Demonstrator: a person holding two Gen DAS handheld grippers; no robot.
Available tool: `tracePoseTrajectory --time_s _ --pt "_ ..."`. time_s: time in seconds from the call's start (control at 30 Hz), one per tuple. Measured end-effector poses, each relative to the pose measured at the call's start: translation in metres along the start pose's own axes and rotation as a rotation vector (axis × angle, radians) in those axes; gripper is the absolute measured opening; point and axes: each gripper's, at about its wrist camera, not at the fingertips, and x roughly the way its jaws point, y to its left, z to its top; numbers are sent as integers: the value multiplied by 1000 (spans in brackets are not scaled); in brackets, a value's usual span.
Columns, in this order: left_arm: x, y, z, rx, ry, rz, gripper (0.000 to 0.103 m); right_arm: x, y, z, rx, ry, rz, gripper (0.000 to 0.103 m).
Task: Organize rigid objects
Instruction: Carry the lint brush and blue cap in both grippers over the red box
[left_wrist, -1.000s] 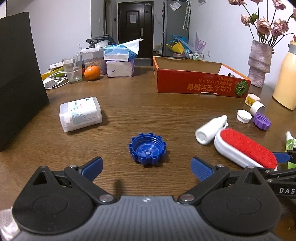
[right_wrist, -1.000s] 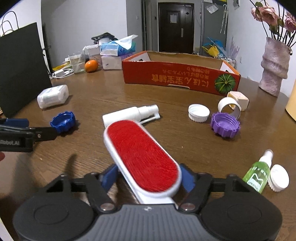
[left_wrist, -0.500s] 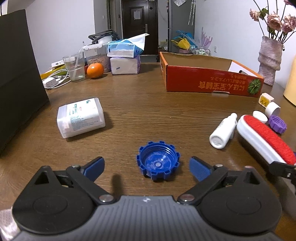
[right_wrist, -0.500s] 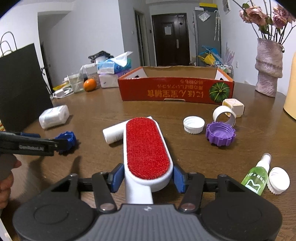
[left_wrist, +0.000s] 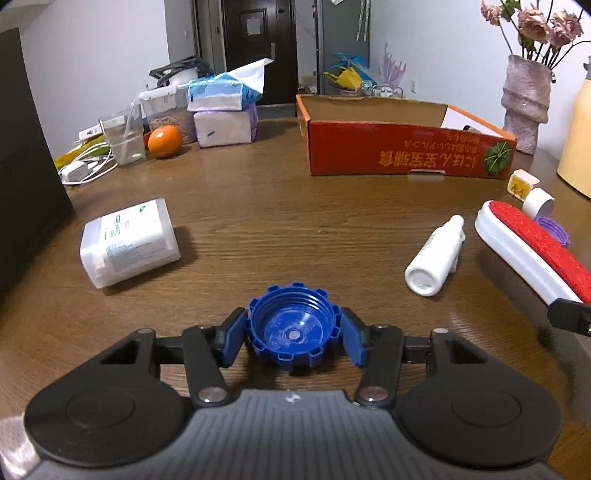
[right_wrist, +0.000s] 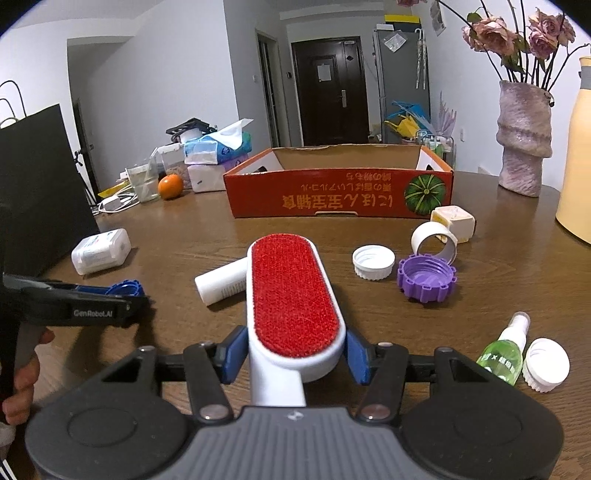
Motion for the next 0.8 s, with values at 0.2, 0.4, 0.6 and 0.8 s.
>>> tracePoseTrajectory --time_s 0.2,0.4,0.6,0.8 --pt "-8 -1 6 -8 -26 -13 55 -5 1 5 -9 -23 -11 55" --pt "-15 -3 16 -10 -51 -20 55 -10 2 13 -27 -46 -35 55" --pt "-22 -8 29 -7 -85 -34 55 -14 0 27 -39 -82 -59 55" --pt "-24 -15 44 -7 -106 -50 55 -13 -4 44 -36 -107 -86 55"
